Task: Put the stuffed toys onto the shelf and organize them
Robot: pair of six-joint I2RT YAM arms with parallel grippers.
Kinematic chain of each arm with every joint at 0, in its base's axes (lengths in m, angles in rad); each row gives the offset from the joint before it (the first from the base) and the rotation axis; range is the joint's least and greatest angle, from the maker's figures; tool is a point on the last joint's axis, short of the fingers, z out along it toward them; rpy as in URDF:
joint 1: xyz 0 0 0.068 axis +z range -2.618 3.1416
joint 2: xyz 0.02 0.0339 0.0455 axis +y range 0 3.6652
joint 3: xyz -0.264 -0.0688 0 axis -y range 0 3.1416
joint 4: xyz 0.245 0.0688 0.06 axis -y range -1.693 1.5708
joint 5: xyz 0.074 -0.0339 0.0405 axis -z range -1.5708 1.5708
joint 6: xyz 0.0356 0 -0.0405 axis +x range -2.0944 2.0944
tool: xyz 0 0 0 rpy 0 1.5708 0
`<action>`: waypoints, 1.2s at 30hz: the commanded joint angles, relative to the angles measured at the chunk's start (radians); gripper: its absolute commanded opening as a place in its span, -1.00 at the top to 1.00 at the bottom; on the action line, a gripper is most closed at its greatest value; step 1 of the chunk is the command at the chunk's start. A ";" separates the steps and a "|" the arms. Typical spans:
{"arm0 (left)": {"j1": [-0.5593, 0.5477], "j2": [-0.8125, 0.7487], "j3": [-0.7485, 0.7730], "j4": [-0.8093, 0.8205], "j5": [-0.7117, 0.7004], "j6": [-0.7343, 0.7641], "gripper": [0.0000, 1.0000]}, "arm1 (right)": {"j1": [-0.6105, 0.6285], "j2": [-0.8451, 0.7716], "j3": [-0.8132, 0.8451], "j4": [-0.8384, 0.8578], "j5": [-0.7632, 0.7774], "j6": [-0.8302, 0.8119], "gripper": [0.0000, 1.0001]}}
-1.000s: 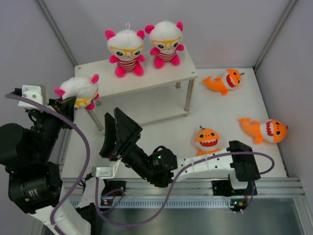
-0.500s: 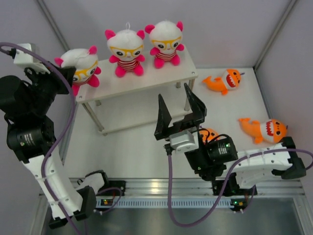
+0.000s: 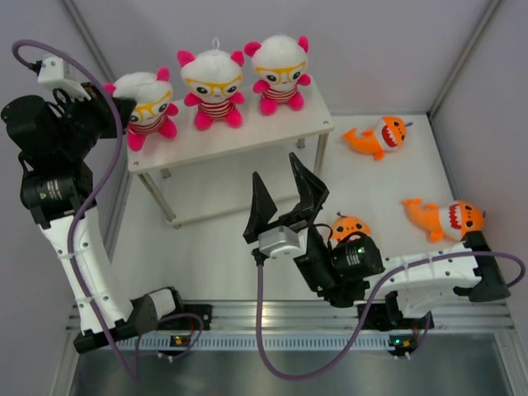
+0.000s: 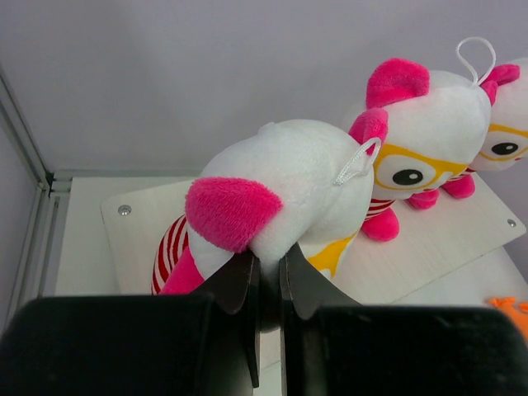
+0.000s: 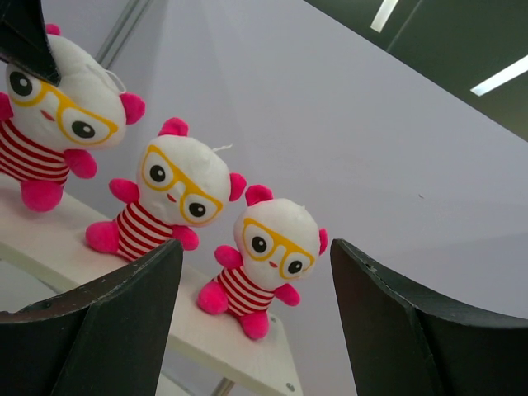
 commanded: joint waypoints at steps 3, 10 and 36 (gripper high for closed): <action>0.008 -0.002 -0.047 0.145 0.012 -0.028 1.00 | -0.010 -0.006 0.009 0.025 0.027 -0.017 -0.46; 0.008 0.026 -0.070 0.169 0.046 -0.071 1.00 | -0.015 0.003 0.020 0.017 0.026 -0.029 -0.46; 0.008 0.046 -0.153 0.234 0.034 -0.059 0.58 | -0.030 -0.006 0.009 0.030 0.038 -0.038 -0.49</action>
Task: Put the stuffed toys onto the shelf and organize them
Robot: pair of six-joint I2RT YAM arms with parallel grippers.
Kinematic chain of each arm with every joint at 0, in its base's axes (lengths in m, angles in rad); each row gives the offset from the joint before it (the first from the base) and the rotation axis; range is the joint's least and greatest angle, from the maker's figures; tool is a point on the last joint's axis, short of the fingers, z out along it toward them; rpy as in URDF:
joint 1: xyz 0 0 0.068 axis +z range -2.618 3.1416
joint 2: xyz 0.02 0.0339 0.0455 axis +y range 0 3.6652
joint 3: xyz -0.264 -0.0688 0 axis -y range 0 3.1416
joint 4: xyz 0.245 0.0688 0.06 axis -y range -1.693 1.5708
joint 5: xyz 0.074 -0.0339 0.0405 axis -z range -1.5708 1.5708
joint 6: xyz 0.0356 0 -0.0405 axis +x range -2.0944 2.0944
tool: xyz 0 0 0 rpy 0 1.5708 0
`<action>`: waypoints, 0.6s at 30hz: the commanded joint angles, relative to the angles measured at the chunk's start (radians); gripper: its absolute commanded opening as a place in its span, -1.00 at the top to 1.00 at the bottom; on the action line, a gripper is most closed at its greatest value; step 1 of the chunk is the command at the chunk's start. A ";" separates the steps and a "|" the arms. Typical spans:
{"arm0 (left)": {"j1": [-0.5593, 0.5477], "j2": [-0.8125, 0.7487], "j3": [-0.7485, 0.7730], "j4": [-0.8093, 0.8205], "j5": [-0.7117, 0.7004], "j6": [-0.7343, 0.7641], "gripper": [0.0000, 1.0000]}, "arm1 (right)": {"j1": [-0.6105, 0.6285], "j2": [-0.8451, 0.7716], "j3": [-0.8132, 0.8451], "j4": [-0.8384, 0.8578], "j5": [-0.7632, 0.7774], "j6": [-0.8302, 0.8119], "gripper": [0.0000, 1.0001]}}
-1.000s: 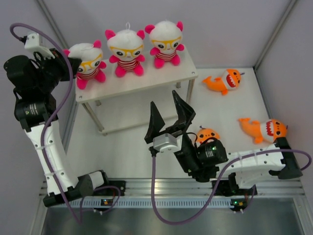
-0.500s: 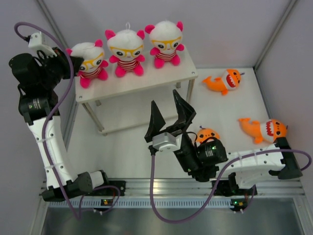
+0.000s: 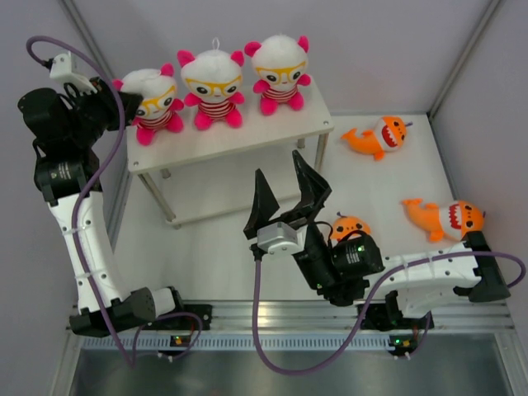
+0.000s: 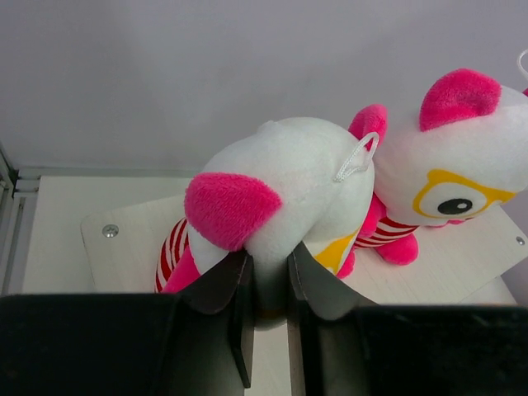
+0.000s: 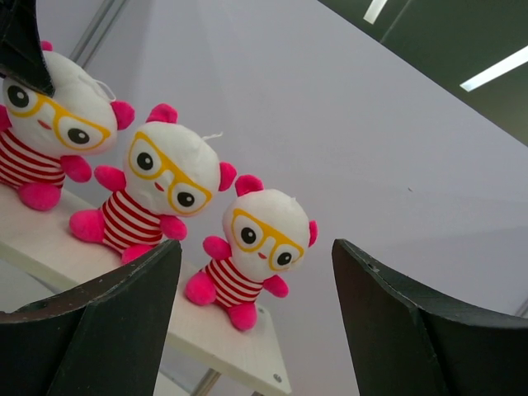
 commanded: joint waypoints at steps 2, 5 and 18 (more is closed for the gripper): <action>0.008 -0.008 -0.018 0.046 0.004 0.030 0.53 | -0.017 -0.006 0.007 0.033 0.012 -0.001 -0.50; 0.006 -0.019 -0.030 0.044 -0.009 0.038 0.40 | -0.017 -0.001 0.006 0.033 0.015 0.003 -0.50; 0.008 -0.005 -0.029 0.046 -0.037 0.069 0.06 | -0.018 0.008 0.007 0.022 0.018 0.006 -0.52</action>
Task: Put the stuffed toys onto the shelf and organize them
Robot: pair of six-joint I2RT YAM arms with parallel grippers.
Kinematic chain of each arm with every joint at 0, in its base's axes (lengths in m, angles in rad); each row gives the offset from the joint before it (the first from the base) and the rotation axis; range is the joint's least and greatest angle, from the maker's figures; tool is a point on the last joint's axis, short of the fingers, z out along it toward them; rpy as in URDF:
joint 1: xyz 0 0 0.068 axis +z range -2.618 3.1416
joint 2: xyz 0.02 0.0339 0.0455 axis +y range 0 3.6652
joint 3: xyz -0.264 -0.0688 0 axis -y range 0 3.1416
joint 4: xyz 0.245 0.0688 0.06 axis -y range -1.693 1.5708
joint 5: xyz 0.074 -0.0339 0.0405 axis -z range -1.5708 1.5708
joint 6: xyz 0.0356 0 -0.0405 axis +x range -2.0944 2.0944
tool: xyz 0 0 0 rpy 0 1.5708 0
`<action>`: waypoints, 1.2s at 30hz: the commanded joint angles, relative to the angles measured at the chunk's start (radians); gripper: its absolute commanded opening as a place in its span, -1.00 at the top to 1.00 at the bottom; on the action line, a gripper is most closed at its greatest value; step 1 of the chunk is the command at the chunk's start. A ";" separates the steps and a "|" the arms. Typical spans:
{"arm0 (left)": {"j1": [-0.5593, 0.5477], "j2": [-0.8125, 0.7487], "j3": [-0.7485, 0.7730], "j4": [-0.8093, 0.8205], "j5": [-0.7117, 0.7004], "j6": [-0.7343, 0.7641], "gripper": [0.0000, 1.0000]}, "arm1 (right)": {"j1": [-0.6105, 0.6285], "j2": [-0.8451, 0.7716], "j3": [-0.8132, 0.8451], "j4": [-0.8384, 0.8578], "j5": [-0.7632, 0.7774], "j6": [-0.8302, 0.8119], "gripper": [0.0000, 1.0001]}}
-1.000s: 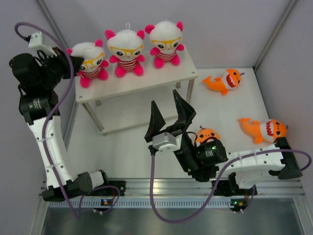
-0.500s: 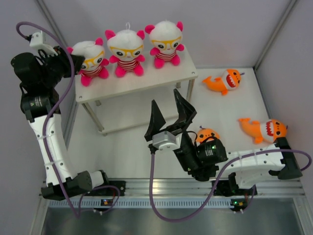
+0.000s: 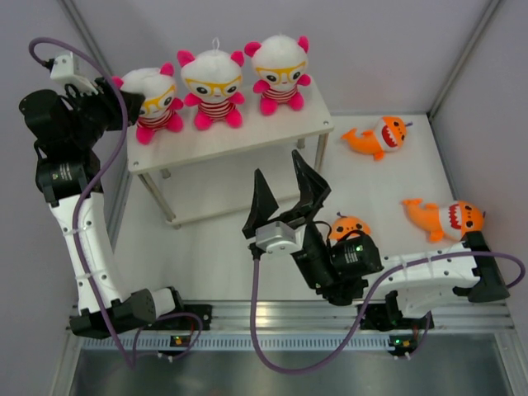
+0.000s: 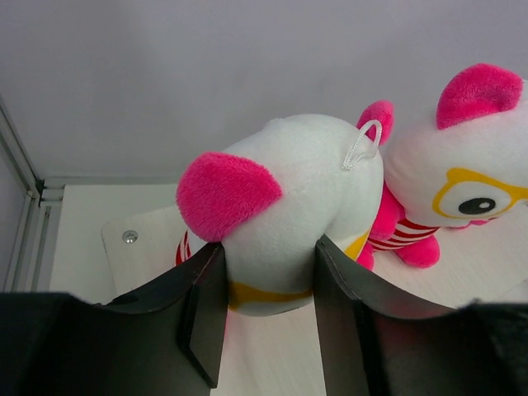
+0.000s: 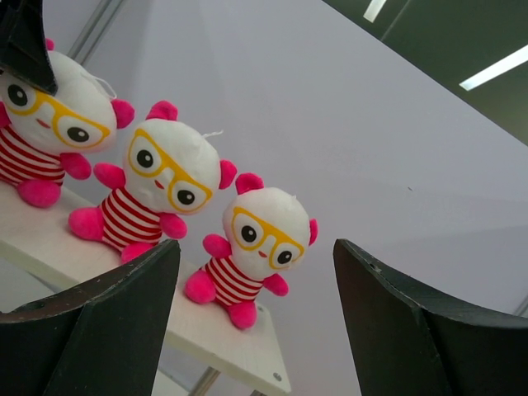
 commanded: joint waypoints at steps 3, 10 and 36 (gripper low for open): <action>0.008 0.001 -0.001 0.019 -0.012 0.020 -0.02 | -0.014 0.013 0.007 0.021 0.015 0.005 -0.52; 0.008 -0.004 0.004 0.019 -0.029 0.031 -0.25 | -0.017 0.021 0.006 0.013 0.018 0.012 -0.54; 0.008 -0.012 0.012 0.018 -0.055 0.042 -0.93 | -0.020 0.019 0.004 -0.004 0.026 0.024 -0.55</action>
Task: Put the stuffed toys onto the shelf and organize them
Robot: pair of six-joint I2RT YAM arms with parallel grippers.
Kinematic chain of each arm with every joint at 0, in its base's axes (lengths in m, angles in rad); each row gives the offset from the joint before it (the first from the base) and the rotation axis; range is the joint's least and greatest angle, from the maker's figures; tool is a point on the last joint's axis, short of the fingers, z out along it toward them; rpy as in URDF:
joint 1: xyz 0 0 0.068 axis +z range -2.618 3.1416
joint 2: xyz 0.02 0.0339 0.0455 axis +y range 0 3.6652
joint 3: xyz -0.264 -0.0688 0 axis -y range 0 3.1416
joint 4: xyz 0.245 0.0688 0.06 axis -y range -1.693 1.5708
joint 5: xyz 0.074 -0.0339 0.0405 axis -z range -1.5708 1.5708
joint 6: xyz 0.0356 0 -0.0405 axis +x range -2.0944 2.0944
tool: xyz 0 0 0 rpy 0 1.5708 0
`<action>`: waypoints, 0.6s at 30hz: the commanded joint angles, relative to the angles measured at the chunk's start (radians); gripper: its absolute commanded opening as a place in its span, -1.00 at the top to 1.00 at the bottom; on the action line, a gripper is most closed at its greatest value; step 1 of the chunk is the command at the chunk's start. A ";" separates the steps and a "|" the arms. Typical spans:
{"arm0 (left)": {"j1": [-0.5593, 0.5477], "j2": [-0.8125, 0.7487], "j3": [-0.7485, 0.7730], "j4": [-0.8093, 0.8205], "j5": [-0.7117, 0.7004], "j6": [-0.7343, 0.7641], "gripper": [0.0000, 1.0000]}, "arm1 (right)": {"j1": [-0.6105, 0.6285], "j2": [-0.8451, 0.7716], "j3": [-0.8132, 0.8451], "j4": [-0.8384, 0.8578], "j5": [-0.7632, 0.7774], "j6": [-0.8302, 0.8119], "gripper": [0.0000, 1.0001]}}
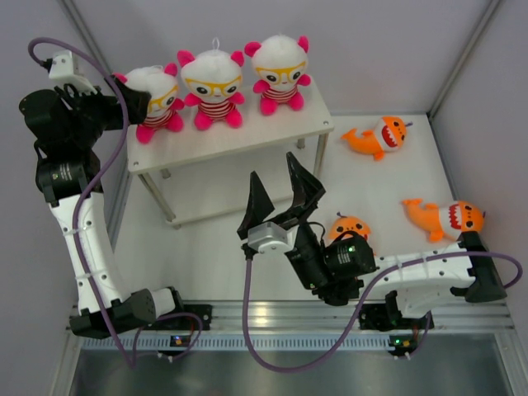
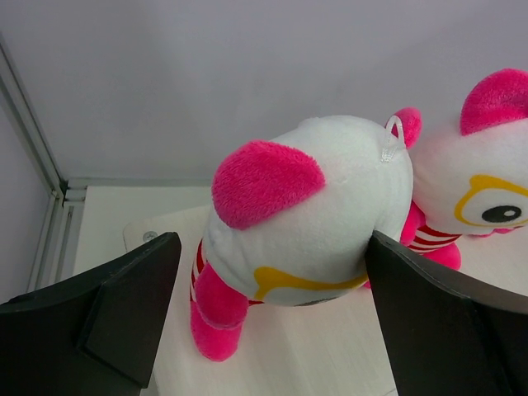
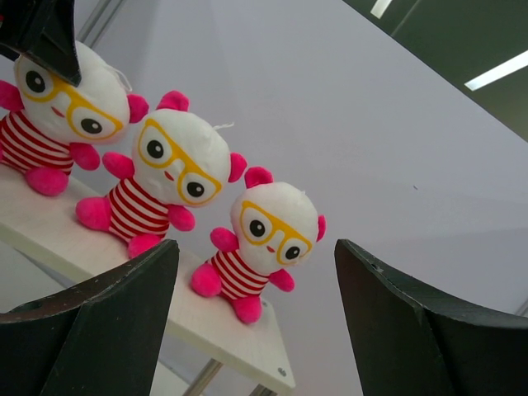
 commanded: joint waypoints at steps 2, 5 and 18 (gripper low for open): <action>0.008 -0.012 0.011 0.017 -0.009 0.015 -0.96 | -0.016 -0.001 0.003 0.005 0.015 0.020 -0.55; 0.006 -0.013 0.013 0.017 -0.015 0.015 -0.96 | -0.017 -0.006 0.000 0.001 0.018 0.022 -0.54; 0.008 -0.012 0.048 0.015 -0.024 0.012 -0.96 | -0.020 -0.003 0.001 -0.018 0.025 0.023 -0.55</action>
